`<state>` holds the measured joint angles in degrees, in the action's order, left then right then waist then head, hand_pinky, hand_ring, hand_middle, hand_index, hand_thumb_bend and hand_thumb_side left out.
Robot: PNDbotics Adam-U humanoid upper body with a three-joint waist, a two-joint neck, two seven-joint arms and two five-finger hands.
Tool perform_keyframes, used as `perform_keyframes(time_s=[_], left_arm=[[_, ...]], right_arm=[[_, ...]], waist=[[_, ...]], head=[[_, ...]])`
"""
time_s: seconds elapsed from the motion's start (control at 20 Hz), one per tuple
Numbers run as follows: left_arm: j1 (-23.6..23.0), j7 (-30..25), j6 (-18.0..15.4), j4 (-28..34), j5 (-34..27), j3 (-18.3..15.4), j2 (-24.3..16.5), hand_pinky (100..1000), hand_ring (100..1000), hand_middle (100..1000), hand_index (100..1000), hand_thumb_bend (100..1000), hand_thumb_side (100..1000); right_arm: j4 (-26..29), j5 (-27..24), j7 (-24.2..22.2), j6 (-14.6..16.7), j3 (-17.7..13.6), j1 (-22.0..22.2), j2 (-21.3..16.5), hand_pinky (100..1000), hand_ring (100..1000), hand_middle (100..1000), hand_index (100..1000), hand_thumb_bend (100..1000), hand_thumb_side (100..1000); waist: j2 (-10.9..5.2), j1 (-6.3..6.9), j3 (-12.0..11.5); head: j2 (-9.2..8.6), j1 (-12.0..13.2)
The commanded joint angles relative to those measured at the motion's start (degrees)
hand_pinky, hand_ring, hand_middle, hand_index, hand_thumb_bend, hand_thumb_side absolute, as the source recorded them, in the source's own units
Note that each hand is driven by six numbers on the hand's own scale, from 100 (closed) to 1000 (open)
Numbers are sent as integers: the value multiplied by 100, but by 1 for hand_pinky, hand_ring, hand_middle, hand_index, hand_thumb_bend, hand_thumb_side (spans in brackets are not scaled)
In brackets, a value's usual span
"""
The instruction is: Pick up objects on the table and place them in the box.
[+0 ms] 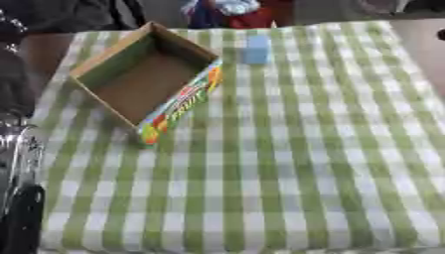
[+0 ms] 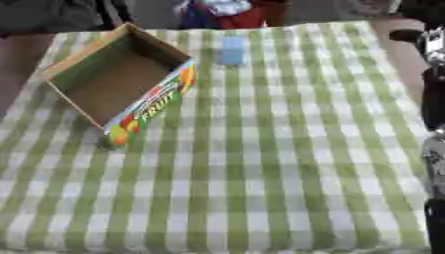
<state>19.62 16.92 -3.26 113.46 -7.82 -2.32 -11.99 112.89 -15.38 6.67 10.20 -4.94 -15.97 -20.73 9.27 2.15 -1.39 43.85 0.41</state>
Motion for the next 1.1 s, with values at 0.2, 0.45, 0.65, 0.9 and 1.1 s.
perform_keyframes(time_s=[0.2,0.45,0.65,0.9,1.1], left_arm=[[14,-57,34,113,-48,62,-56,658,629,618,827,145,715],[6,-124,59,113,-88,125,-28,658,630,618,827,145,715],[23,-185,78,113,-120,181,-20,658,630,618,827,144,715],[38,-276,116,113,-169,265,-17,658,631,618,828,144,715],[62,-303,140,113,-194,285,-26,657,631,618,828,145,714]], right_arm=[[170,-265,76,413,-273,-721,-814,657,747,774,824,100,383],[171,-657,452,766,-432,-1389,-1382,659,739,766,818,100,384],[21,-990,762,548,-439,-1931,-1687,656,738,771,823,100,393],[-662,-1443,991,102,-293,-2667,-1954,644,738,774,828,100,397],[-1235,-1796,1240,-251,39,-3241,-1853,627,738,777,834,100,403]], waist=[[-191,-30,-64],[-257,-47,-184],[-289,-80,-288],[-335,-144,-443],[-316,-173,-475]], head=[[27,-75],[27,-190],[27,-277],[27,-412],[27,-433]])
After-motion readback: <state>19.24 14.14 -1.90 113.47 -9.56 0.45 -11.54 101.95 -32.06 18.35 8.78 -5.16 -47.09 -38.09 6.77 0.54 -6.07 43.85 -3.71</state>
